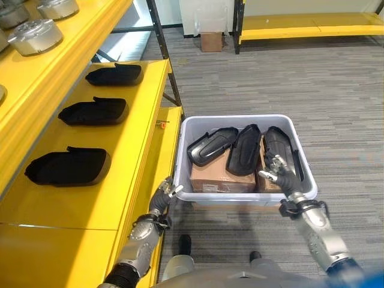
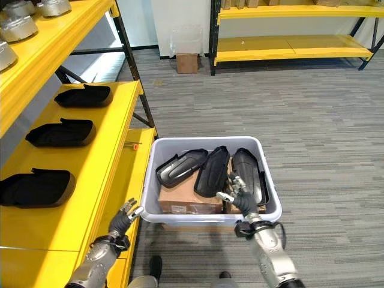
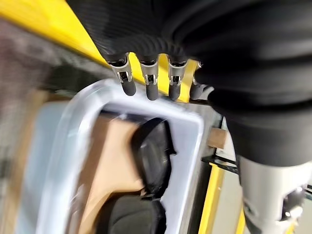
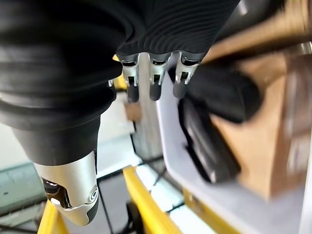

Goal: Move parts from the plastic box to the shelf.

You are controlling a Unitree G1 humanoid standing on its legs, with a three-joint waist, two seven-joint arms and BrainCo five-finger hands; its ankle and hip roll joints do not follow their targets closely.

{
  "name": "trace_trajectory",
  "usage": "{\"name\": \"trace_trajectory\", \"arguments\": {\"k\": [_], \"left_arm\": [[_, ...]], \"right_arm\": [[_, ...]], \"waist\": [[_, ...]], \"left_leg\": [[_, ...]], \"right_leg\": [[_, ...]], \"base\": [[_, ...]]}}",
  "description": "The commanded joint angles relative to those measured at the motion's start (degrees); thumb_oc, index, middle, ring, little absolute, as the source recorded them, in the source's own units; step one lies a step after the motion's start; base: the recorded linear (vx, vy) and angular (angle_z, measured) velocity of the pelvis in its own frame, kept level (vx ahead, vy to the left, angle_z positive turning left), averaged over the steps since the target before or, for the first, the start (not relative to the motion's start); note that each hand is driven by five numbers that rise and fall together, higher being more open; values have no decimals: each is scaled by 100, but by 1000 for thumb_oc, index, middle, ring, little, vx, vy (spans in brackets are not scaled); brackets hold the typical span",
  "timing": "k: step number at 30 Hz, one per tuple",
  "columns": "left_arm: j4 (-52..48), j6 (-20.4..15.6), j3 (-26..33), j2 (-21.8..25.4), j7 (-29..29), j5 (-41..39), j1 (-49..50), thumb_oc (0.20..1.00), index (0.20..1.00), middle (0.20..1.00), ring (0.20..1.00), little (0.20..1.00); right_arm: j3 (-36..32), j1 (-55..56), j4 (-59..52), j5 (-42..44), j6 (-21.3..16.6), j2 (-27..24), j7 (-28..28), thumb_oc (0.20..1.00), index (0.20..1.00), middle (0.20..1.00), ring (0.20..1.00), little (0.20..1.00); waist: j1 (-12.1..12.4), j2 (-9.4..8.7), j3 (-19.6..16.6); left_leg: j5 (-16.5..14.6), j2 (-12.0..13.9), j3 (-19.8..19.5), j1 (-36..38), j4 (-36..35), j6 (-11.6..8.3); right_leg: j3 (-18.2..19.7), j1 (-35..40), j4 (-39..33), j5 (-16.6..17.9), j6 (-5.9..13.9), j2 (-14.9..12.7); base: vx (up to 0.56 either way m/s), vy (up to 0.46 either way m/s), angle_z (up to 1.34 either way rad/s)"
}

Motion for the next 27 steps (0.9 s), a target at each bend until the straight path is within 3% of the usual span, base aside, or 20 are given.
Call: {"name": "trace_trajectory", "arguments": {"k": [1,12,18,27], "left_arm": [[-262,-286,161,5,-17,121,152,1000,1000,1000,1000,1000],[-524,-392,437,91,-30,-2,249,1000,1000,1000,1000,1000],[-1110,-597,556,317,-31,-75,-34,1000,1000,1000,1000,1000],[-1840,-957,536,449,193,-415,-857,1000,1000,1000,1000,1000]], "right_arm": [[-42,-249,-292,99,-288,-203,151,1000,1000,1000,1000,1000],[-271,-392,-770,-149,-416,-437,56,1000,1000,1000,1000,1000],[-785,-946,-524,-757,-585,-698,-453,1000,1000,1000,1000,1000],[-641,-2411,313,-1075,-668,-935,-1051,1000,1000,1000,1000,1000]], "waist": [[211,0,-144],[178,-205,-67],[165,-180,115],[252,-87,563]], "left_leg": [[-676,392,281,-385,774,132],[-855,374,496,-535,908,200],[-750,458,468,-815,856,144],[-481,584,368,-1218,774,29]], "right_leg": [[208,-409,129,13,60,57],[327,-634,-14,211,183,-58],[270,-912,-61,252,152,-26],[197,-1371,31,302,52,109]], "base": [[-6,147,-51],[10,21,-22],[-56,-50,-2],[-71,-66,5]]}}
